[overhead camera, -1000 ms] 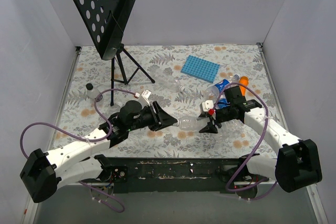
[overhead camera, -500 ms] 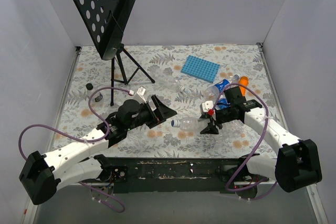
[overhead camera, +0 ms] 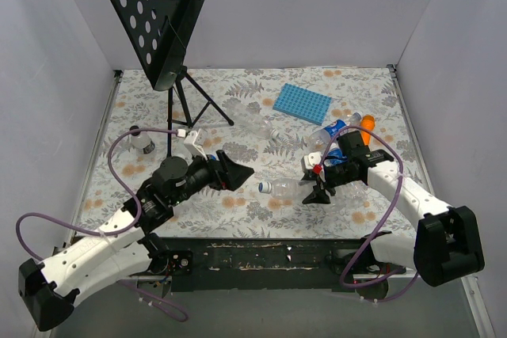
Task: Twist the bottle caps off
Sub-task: Unscrew the bottle cap from the plastic bottle.
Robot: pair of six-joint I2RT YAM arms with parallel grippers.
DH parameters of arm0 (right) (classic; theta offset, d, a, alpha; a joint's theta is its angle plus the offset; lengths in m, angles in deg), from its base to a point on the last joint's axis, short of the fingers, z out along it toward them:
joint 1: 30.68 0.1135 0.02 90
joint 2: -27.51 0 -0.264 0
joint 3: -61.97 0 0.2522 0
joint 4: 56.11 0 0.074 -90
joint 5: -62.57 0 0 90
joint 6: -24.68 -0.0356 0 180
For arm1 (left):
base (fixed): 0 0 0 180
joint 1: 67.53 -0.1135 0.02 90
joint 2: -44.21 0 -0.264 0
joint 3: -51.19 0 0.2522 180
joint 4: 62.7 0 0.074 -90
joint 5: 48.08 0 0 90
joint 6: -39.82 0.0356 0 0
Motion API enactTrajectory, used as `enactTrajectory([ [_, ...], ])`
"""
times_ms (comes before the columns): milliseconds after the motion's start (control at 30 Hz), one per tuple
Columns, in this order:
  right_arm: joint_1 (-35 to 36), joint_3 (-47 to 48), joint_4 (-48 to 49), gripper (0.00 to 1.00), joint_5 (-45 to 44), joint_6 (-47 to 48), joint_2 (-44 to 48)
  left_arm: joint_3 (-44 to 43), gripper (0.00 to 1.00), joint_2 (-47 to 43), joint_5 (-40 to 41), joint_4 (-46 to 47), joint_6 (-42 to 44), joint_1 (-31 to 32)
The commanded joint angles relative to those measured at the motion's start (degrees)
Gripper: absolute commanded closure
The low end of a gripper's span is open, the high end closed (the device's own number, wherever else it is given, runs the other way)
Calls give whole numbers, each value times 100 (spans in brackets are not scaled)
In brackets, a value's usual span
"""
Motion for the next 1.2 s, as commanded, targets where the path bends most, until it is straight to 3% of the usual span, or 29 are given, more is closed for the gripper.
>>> enactTrajectory([
  [0, 14, 130, -131, 93, 221, 148, -24, 117, 2, -373, -230, -85, 1543, -27],
  [233, 22, 113, -139, 93, 168, 183, -51, 293, 2, -664, -1003, 214, 2975, -27],
  [500, 14, 157, -263, 93, 291, 298, -112, 609, 6, -252, -2250, 942, 4180, -27],
  [633, 14, 139, -219, 93, 274, 289, -95, 654, 9, 257, -2664, 1505, 4409, -27],
  [867, 14, 148, -236, 93, 283, 298, -147, 311, 20, 1251, -2753, 1603, 4735, 8],
  [1167, 58, 183, -263, 93, 291, 307, -209, 319, 27, 1436, -2964, 1901, 4568, 43],
])
